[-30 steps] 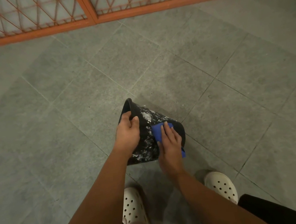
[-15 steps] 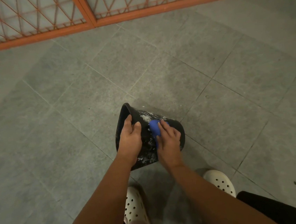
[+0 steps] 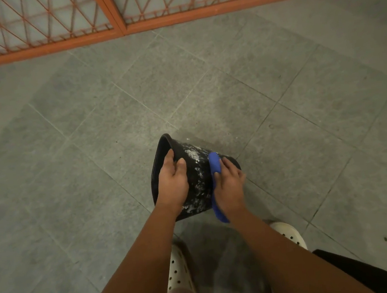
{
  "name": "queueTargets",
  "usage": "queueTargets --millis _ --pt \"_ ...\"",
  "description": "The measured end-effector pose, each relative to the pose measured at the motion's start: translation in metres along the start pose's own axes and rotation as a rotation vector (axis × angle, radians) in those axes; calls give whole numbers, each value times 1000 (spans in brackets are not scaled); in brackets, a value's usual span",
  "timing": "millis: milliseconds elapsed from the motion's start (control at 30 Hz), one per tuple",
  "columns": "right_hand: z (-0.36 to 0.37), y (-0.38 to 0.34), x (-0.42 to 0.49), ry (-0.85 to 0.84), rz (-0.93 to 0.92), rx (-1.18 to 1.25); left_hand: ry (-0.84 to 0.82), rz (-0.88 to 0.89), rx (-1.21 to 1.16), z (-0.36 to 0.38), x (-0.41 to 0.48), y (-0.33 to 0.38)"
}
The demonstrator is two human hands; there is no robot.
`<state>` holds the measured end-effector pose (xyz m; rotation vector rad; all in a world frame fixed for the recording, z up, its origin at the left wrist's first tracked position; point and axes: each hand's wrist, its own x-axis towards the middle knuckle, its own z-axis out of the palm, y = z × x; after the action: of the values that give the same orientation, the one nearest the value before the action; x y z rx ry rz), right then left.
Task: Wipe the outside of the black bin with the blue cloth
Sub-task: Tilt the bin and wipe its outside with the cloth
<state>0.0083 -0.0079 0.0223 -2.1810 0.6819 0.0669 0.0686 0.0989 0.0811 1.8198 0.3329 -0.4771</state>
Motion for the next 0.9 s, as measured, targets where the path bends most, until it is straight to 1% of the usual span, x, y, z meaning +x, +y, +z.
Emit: queueTargets --millis 67,200,267,367,433,467,600,733,800,900 --pt "-2 -1 -8 38 14 14 -11 9 -2 3 0 1" --pt "4 -18 -20 44 -126 74 -20 5 -37 4 2 2" --pt "3 -23 -9 25 -147 88 -26 -5 -42 3 3 1" --pt "1 -19 3 1 -54 71 -18 8 -9 3 2 -1" --pt "1 -13 -1 37 25 64 -14 18 10 4 2 -1" --pt "1 -13 -6 56 31 82 -14 16 2 5 2 -1" --pt "12 -20 -34 18 -118 231 -9 -40 -68 3 6 -1" --pt "12 -20 -20 -10 -235 169 -32 -31 -44 1 6 -2" --pt "8 -19 -5 -18 -191 165 -24 -19 -50 3 5 -2" --pt "5 -14 7 5 -1 168 1 -1 -47 6 3 -1"
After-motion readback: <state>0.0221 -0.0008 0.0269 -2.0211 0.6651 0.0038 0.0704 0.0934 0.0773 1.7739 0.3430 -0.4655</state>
